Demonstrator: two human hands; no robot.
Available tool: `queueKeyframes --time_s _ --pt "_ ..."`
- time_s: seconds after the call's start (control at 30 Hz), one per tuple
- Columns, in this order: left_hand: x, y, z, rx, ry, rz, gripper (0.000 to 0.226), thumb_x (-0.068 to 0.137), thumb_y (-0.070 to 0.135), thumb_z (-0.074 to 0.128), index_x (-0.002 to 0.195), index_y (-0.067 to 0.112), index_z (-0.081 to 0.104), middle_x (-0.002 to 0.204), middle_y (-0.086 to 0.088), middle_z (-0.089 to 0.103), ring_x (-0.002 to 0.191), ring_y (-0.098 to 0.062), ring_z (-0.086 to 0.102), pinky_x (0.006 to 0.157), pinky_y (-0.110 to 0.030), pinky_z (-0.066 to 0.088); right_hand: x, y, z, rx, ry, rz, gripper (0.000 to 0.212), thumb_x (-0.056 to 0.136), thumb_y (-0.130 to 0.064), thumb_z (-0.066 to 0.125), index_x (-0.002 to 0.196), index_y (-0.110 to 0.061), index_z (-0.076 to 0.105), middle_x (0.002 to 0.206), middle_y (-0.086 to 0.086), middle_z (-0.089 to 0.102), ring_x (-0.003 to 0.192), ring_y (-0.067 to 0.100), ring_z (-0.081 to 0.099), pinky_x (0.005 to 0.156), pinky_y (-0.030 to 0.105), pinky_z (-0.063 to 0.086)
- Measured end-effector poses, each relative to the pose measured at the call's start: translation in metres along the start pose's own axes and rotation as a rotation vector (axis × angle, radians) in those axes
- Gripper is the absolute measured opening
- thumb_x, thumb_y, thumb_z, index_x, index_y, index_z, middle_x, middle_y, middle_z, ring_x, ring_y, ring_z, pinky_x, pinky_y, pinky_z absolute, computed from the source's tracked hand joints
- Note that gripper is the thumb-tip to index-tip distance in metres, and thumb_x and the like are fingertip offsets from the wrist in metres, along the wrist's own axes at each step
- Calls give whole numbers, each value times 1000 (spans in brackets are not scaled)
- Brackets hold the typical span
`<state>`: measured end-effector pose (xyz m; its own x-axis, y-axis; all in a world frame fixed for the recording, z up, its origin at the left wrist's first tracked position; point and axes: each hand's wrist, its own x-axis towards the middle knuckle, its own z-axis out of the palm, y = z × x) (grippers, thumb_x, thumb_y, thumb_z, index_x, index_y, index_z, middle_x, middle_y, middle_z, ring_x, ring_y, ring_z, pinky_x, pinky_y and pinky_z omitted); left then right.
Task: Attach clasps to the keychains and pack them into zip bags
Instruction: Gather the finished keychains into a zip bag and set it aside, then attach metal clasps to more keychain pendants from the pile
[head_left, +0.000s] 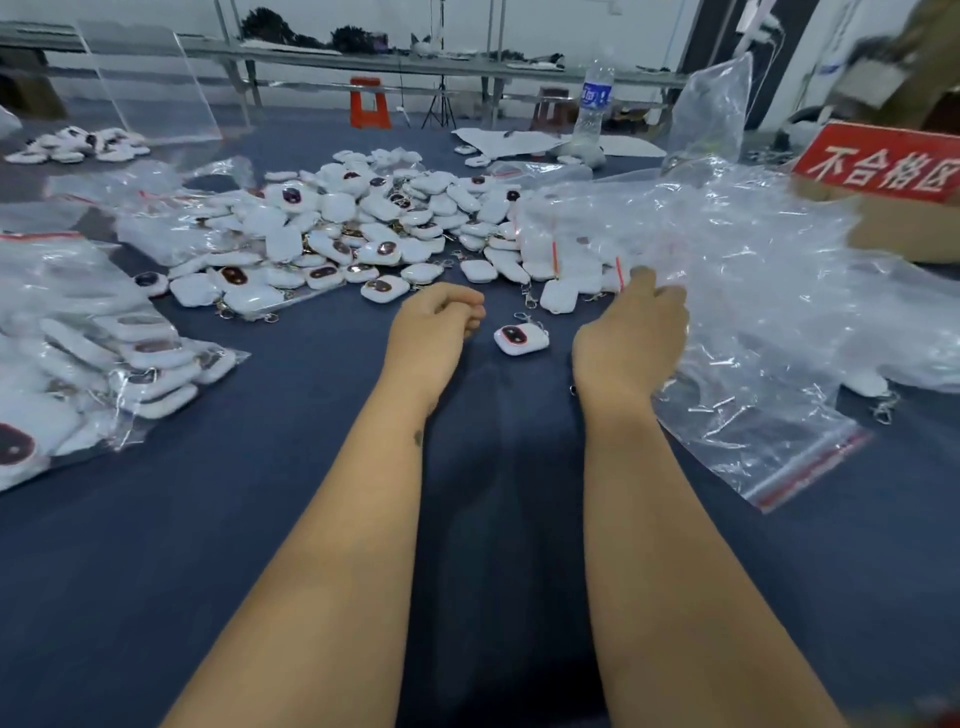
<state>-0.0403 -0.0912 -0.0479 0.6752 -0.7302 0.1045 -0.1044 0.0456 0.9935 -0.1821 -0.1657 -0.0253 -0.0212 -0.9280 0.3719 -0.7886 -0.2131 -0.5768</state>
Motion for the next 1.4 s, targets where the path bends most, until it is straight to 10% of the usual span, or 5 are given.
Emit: queueKeyframes --time_s 0.47,0.73,0.93,1.17,1.4 --pt "-6 13 -49 -1130 193 -6 21 101 24 46 87 14 58 78 -1 65 78 -16 64 76 -28 52 -69 -126 43 684 -533 -661 45 103 -21 44 146 -8 39 147 10 41 132 21 42 109 28 31" --pt "6 11 -66 -183 601 68 43 84 -12 40 107 19 59 91 5 61 75 -8 61 56 -10 46 -60 -91 50 409 -224 -547 33 93 -10 47 124 -9 59 127 8 53 116 26 50 91 40 43" --pt "1 11 -75 404 845 202 60 85 8 55 140 26 44 147 4 43 135 -22 35 108 -36 34 -47 -84 49 396 -230 -282 30 91 -8 42 112 -11 63 119 7 54 104 26 53 76 33 40" --pt "-9 10 -51 514 105 172 11 87 24 56 95 29 60 77 12 62 76 -11 61 71 -31 50 -50 -88 53 745 -388 -136 41 79 10 48 113 -9 62 113 7 62 106 22 60 91 31 47" --pt "-3 1 -62 678 192 178 27 82 16 68 109 18 63 107 -2 65 98 -23 61 83 -30 47 -51 -81 56 563 -423 -202 35 79 2 46 102 -15 67 110 1 66 104 17 58 79 22 41"
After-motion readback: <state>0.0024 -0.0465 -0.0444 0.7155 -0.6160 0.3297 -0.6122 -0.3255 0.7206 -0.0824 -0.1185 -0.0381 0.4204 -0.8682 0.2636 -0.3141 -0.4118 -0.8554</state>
